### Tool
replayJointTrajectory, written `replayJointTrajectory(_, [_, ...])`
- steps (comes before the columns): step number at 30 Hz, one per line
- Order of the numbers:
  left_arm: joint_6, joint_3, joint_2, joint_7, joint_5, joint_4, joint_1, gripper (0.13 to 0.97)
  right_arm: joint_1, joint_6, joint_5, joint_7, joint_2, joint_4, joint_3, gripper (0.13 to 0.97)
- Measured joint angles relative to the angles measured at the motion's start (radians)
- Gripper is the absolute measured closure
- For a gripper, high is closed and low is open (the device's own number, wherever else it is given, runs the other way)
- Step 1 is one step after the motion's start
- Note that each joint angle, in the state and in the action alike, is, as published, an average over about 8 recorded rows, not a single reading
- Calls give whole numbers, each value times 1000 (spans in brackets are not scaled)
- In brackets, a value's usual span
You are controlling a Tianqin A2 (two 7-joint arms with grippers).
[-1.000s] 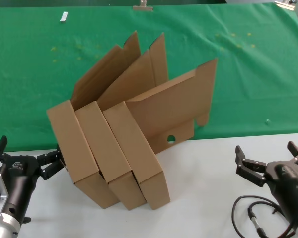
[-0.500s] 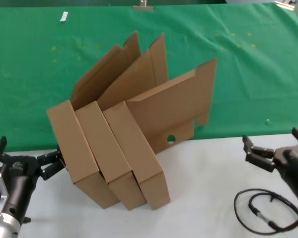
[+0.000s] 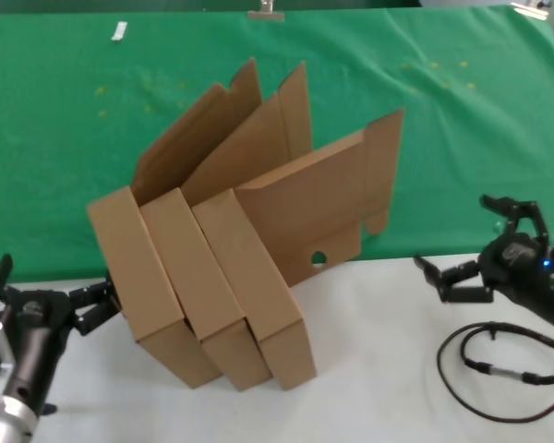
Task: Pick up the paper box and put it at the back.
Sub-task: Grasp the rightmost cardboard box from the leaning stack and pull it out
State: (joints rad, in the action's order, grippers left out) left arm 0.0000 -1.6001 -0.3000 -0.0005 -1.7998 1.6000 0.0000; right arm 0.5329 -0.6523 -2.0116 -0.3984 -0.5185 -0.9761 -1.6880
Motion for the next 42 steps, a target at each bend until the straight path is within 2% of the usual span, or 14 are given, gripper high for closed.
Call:
replayJointTrajectory(5, [0, 0, 0, 0, 0, 0, 0, 132, 168, -220, -88, -128, -86, 220, -196, 129])
replayJointTrajectory(9, [0, 0, 0, 0, 0, 0, 0, 132, 295, -393, -71, -168, -111, 395, -302, 129])
replayJointTrajectory(14, [0, 0, 0, 0, 0, 0, 0, 132, 432, -599, 24, -219, -93, 611, -362, 129])
replayJointTrajectory(21, [0, 0, 0, 0, 0, 0, 0, 132, 557, -811, 142, -327, -14, 854, -381, 129])
replayJointTrajectory(29, [0, 0, 0, 0, 0, 0, 0, 132, 595, -903, 181, -364, 80, 929, -393, 129])
replayJointTrajectory(38, [0, 0, 0, 0, 0, 0, 0, 132, 606, -916, 159, -383, 172, 928, -466, 174])
replayJointTrajectory(42, [0, 0, 0, 0, 0, 0, 0, 132, 613, -917, 170, -391, 208, 936, -467, 229])
